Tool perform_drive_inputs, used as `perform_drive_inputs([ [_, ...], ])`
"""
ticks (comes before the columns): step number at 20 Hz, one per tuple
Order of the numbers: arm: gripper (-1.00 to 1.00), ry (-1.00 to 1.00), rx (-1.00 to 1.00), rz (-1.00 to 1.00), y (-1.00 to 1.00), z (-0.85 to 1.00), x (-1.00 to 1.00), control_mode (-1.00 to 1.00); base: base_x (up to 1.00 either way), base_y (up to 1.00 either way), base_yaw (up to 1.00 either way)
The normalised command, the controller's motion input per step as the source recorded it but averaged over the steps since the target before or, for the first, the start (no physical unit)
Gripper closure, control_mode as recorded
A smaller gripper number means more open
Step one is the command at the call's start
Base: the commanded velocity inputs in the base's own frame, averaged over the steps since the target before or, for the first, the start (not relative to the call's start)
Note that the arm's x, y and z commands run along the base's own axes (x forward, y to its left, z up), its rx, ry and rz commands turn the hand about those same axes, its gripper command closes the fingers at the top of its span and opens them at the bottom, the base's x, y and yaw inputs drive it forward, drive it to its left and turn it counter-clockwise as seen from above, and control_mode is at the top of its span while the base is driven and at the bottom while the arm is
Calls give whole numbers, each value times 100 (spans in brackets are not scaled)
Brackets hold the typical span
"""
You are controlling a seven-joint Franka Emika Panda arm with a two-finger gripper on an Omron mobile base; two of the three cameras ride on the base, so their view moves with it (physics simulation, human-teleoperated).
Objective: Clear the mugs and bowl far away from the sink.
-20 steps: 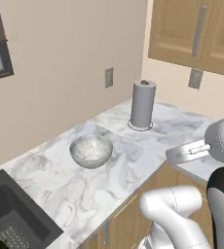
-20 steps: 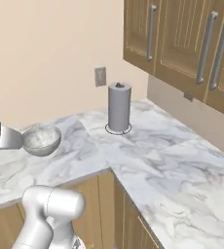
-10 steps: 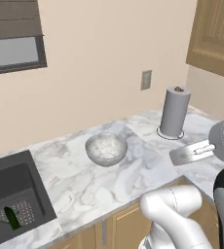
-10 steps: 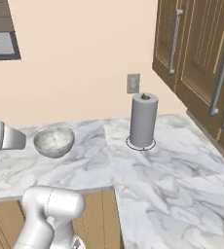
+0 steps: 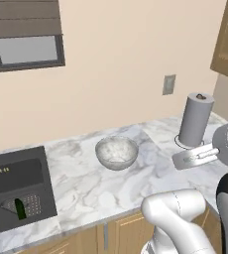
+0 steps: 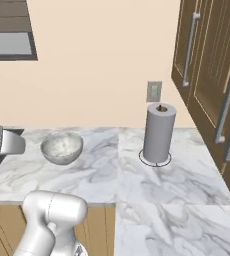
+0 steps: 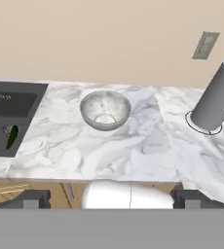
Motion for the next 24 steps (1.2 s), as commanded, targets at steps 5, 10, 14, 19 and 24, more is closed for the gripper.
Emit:
perform_drive_inputs([
  [5,-100,12,7,19,-8,-17,40,-100,59,0,27],
  [10,-100,10,13,29,-19,-24,92,-100,0,0,0],
  [14,-100,21,2,-2,0,-14,71,-100,0,0,0],
  [19,-100,16,-1,-17,13,-17,66,-100,0,0,0],
  [24,-100,4,0,-8,0,-24,56,-100,0,0,0],
])
